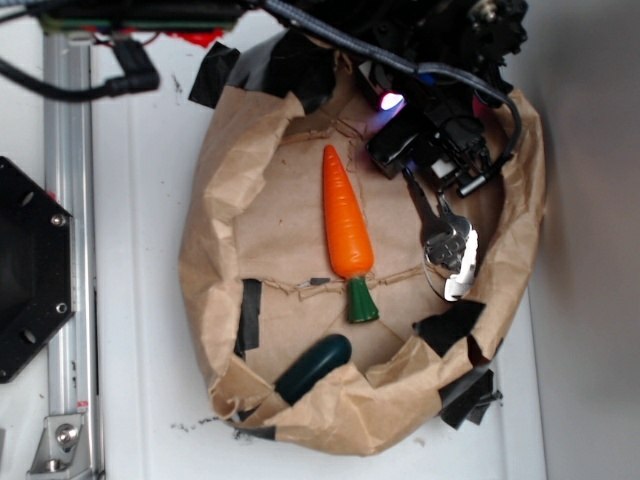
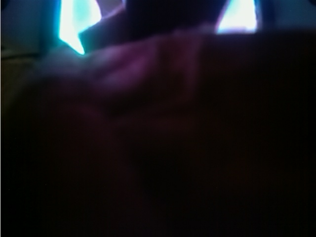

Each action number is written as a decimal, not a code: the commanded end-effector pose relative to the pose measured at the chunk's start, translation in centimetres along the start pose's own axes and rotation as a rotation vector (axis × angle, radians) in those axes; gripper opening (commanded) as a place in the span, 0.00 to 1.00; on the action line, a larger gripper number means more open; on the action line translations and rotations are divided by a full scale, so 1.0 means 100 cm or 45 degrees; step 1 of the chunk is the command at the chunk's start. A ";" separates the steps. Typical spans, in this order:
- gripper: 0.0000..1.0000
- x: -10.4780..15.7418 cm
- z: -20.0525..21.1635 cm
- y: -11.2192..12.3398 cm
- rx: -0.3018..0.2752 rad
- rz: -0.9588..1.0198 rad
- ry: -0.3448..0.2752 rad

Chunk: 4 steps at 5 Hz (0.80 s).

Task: Grab the black box.

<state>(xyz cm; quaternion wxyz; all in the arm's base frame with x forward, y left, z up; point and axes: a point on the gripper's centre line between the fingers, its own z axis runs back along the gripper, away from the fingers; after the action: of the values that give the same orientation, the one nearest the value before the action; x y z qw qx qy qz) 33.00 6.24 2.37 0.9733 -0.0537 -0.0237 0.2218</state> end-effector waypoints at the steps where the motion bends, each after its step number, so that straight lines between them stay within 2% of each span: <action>1: 0.00 -0.024 0.049 -0.014 -0.021 -0.089 -0.070; 2: 0.00 -0.046 0.095 -0.036 0.058 -0.285 -0.178; 3: 0.00 -0.064 0.140 -0.048 0.136 -0.442 -0.197; 4: 0.00 -0.070 0.158 -0.050 0.242 -0.493 -0.047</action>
<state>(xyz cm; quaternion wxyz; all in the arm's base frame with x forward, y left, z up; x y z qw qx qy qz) 27.43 -0.08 17.28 0.9980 0.0490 -0.0059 0.0384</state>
